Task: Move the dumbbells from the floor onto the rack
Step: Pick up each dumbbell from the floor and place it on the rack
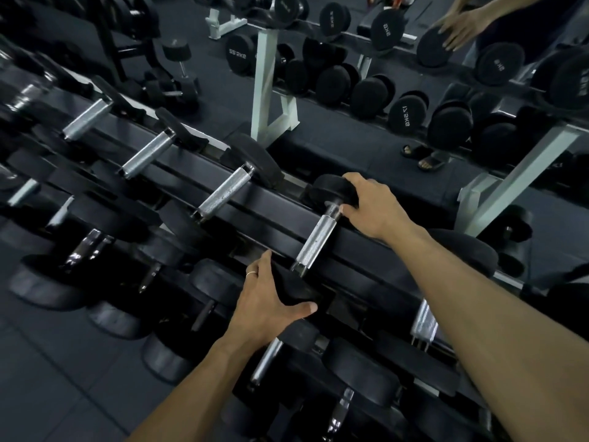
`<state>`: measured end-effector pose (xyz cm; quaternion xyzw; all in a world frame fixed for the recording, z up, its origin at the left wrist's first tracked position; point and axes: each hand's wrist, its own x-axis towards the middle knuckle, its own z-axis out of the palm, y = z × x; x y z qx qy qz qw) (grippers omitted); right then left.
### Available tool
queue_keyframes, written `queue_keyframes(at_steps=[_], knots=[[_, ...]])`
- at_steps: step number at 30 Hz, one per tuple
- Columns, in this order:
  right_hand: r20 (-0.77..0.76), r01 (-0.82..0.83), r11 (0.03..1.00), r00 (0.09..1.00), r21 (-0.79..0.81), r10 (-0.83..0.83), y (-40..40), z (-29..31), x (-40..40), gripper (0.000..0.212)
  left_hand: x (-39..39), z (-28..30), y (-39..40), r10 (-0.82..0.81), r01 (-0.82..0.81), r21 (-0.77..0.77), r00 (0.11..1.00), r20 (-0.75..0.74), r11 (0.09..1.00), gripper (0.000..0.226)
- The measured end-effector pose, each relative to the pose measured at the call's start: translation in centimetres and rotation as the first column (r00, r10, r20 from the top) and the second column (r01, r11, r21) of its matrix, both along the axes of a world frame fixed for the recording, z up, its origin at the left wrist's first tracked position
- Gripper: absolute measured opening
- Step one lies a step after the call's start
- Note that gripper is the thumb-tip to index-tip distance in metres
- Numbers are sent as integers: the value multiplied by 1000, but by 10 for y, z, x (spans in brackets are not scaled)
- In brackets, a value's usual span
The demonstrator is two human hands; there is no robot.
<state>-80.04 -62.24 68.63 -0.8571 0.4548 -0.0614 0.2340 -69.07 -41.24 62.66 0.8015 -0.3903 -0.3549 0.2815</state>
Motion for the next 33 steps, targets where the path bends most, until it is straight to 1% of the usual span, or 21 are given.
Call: queue_keyframes(at_steps=[3, 5, 8, 11, 12, 15, 18, 21, 23, 25, 29, 33], knots=[[23, -20, 999, 1000, -33, 21, 5, 4, 10, 69, 4, 5, 2, -1, 1, -1, 1000, -3, 1000, 125], [39, -55, 997, 998, -59, 57, 9, 9, 23, 72, 9, 9, 7, 10, -9, -27, 1000, 21, 1000, 119], [43, -123, 988, 991, -91, 127, 15, 14, 47, 70, 28, 15, 16, 30, -18, -85, 989, 142, 996, 104], [-27, -187, 965, 982, -185, 186, 21, 14, 75, 67, 55, 20, 26, 61, -25, -139, 965, 255, 990, 87], [-36, -203, 960, 979, -193, 200, 22, 14, 84, 65, 65, 22, 28, 71, -24, -160, 954, 292, 987, 83], [44, -172, 983, 984, -58, 174, 27, 16, 114, 66, 101, 25, 30, 108, -14, -226, 906, 410, 974, 78], [59, -102, 995, 993, 13, 101, 27, 14, 138, 70, 141, 23, 27, 101, 17, -234, 871, 481, 972, 85], [36, -67, 993, 997, 94, 64, 24, 10, 157, 73, 178, 16, 20, 29, 44, -149, 889, 456, 988, 104], [52, -23, 994, 998, 105, 18, 21, 7, 165, 71, 200, 9, 14, -65, 101, -74, 922, 381, 992, 113], [77, 26, 994, 996, 106, -35, 19, 4, 169, 64, 219, 1, 7, -147, 163, -24, 940, 307, 986, 117], [98, 79, 990, 991, 120, -91, 17, 0, 175, 60, 241, -10, -5, -201, 211, -15, 949, 242, 977, 124], [53, 85, 992, 994, 94, -90, 14, 2, 184, 60, 245, -13, -8, -173, 188, -50, 960, 219, 981, 124]])
